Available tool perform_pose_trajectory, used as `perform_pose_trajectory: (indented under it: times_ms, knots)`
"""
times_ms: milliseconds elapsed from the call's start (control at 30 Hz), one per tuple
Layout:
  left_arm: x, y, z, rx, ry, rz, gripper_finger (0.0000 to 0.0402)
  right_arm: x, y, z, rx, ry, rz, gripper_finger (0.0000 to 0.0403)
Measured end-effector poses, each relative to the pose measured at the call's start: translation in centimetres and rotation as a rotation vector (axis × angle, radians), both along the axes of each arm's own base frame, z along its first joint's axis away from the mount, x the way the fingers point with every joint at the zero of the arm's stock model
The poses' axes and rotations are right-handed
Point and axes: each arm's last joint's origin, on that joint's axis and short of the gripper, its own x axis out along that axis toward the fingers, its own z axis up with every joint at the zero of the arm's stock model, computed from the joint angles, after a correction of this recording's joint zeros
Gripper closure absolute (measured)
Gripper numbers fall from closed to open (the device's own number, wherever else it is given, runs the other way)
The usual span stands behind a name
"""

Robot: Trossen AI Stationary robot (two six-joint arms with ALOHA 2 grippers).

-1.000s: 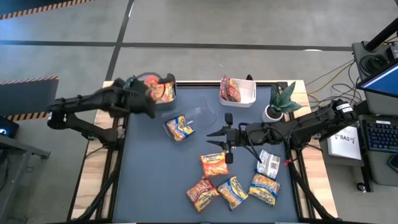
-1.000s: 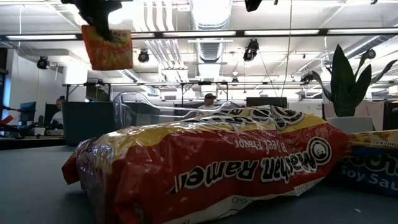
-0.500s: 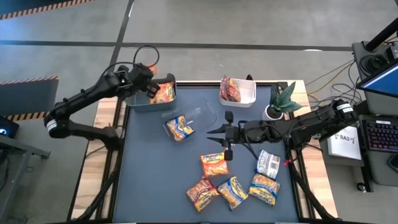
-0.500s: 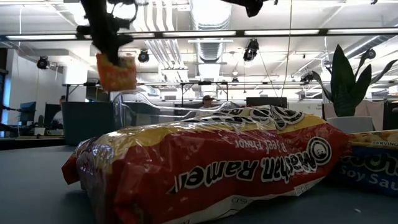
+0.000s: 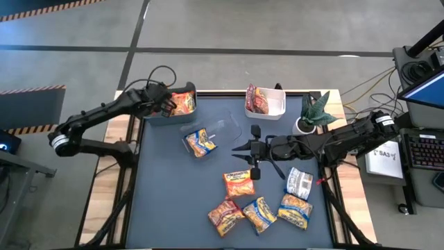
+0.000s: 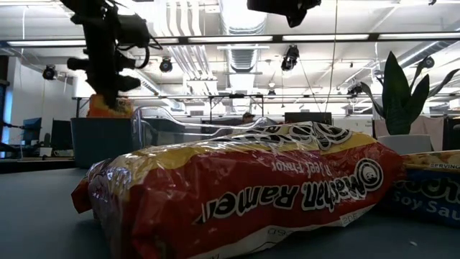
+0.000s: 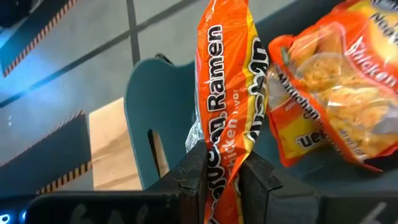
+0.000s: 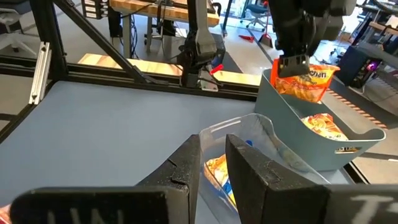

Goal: Sort Maruchan noodles
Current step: Put the orange noodle pack into the blue bin

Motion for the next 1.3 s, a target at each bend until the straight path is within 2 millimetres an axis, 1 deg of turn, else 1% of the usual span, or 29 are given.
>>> perform_pose_trajectory:
  times_ms: [167, 500, 700, 900, 1300]
  knots:
    - [-0.1, 1.0, -1.0, 0.015, 0.046, 0.062, 0.0359, 0.0, 0.0, 0.0, 0.001, 0.001, 0.000, 0.0339]
    - [-0.2, 3.3, -3.2, -0.060, 0.125, 0.147, 0.0359, 0.0, 0.0, 0.0, -0.013, 0.002, 0.003, 0.0340]
    - [-0.1, 4.4, -4.3, -0.095, 0.113, 0.187, 0.0359, 0.0, 0.0, 0.0, -0.016, 0.002, 0.004, 0.0337]
    - [-0.4, 5.0, -4.7, -0.118, 0.098, 0.208, 0.0350, 0.0, 0.0, 0.0, -0.018, 0.004, 0.004, 0.0339]
    - [-0.4, 5.0, -4.6, -0.105, 0.094, 0.214, 0.0321, 0.0, 0.0, -0.1, -0.019, 0.009, 0.004, 0.0341]
